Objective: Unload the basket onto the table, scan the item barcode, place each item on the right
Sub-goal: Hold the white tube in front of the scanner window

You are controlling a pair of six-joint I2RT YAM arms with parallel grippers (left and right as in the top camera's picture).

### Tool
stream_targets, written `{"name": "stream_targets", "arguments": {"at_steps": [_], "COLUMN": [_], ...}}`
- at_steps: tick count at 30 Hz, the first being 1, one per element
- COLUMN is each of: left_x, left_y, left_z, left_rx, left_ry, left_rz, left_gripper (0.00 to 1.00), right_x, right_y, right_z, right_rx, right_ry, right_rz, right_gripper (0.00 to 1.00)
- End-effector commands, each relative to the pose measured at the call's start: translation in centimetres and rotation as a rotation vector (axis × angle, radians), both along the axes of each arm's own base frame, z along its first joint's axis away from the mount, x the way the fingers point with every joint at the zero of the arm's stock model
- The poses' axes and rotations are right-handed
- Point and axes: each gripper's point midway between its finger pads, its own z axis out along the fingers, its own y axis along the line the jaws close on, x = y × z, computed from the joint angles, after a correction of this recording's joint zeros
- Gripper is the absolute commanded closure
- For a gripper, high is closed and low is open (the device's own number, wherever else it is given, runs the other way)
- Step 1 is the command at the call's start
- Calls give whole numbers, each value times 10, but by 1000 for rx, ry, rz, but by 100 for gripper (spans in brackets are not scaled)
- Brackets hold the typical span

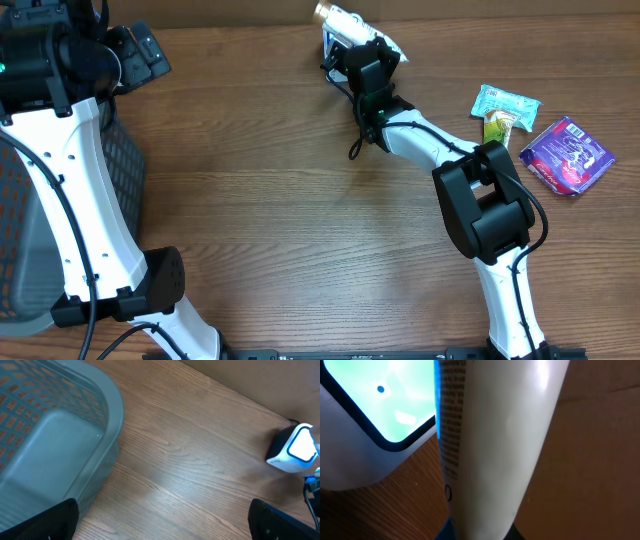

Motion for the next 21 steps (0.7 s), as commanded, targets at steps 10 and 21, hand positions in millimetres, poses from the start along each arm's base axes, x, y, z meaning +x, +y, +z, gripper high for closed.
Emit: {"name": "stream_targets", "arguments": {"at_steps": [10, 21], "left_x": [1, 1], "left_y": [1, 1], "left_z": [-2, -2], "left_rx": [-12, -12], "left_ry": [3, 3], "left_rz": [12, 12], "left_gripper": [0, 1], "right_x": [4, -34], "right_y": [-12, 12], "right_z": [27, 60], "right_rx": [34, 207], "right_ry": [-66, 60], "right_rz": [-74, -16], "right_gripper": [96, 96]}}
